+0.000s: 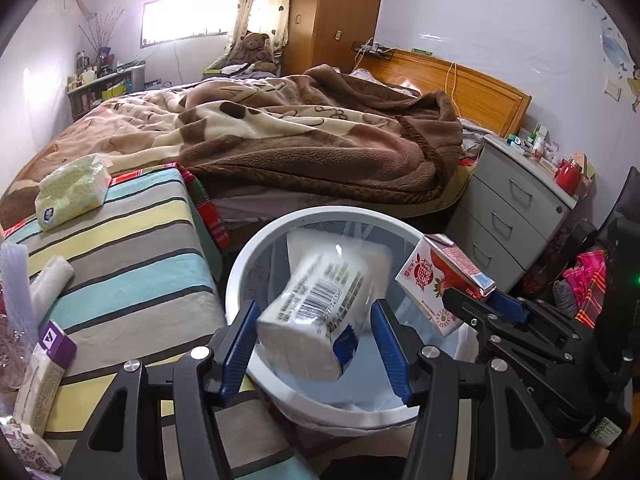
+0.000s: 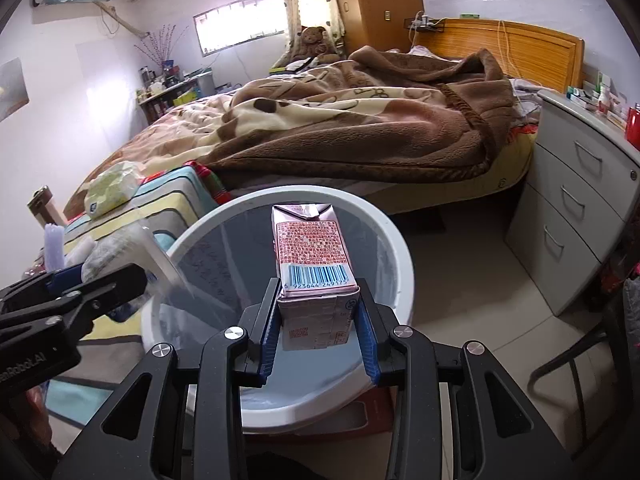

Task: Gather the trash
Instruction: 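Carry both items over the wastebasket and open both tools to drop them, then return both tools to the bed toward the remaining cartons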

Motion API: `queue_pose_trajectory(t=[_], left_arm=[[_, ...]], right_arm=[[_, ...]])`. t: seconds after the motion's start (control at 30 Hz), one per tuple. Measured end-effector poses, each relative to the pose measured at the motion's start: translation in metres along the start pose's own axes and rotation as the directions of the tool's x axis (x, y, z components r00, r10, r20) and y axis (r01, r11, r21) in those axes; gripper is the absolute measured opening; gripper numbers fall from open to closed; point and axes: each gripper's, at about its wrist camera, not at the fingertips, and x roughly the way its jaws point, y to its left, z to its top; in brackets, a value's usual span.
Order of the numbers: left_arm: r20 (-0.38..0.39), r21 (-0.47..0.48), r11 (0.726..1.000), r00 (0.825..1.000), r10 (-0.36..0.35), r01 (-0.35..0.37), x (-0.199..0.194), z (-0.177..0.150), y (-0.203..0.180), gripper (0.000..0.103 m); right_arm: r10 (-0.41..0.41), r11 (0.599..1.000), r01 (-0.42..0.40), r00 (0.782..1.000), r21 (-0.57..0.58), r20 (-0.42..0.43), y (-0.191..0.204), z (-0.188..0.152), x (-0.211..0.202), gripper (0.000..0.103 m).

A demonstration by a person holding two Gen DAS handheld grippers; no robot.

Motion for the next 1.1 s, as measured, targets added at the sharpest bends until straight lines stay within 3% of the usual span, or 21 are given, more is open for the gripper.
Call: queue_pose_trajectory(t=[0.13, 0.27, 0.37, 0.63, 0.73, 1.1], left_arm=[[-0.002, -0.018, 1.000, 1.000, -0.021, 0.021, 0.001, 0.001, 0.004, 0.064], [0.012, -0.030, 0.999, 1.000, -0.021, 0.021, -0.006, -0.001, 0.008, 0.072], [0.031, -0.040, 0.999, 0.999, -0.015, 0.016, -0.018, -0.002, 0.013, 0.076], [0.085, -0.064, 0.998, 0.996, 0.020, -0.015, -0.058, -0.012, 0.027, 0.077], [0.108, -0.072, 0.997, 0.993, 0.047, -0.040, -0.075, -0.017, 0.035, 0.077], [0.185, -0.127, 0.985, 0.973, 0.135, -0.113, -0.140, -0.053, 0.074, 0.077]], right_arm=[[-0.007, 1.000, 0.007, 1.000, -0.004, -0.002, -0.001, 0.000, 0.000, 0.039], [0.005, 1.000, -0.005, 1.000, 0.006, 0.014, -0.001, -0.001, -0.004, 0.054], [0.019, 1.000, -0.019, 1.000, 0.010, 0.023, 0.001, -0.001, -0.008, 0.054], [0.052, 0.999, -0.052, 0.997, 0.002, 0.063, 0.017, -0.002, -0.025, 0.056], [0.071, 0.997, -0.071, 0.994, -0.007, 0.081, 0.026, -0.003, -0.032, 0.066], [0.167, 0.985, -0.160, 0.979, -0.066, 0.113, 0.067, -0.018, -0.051, 0.067]])
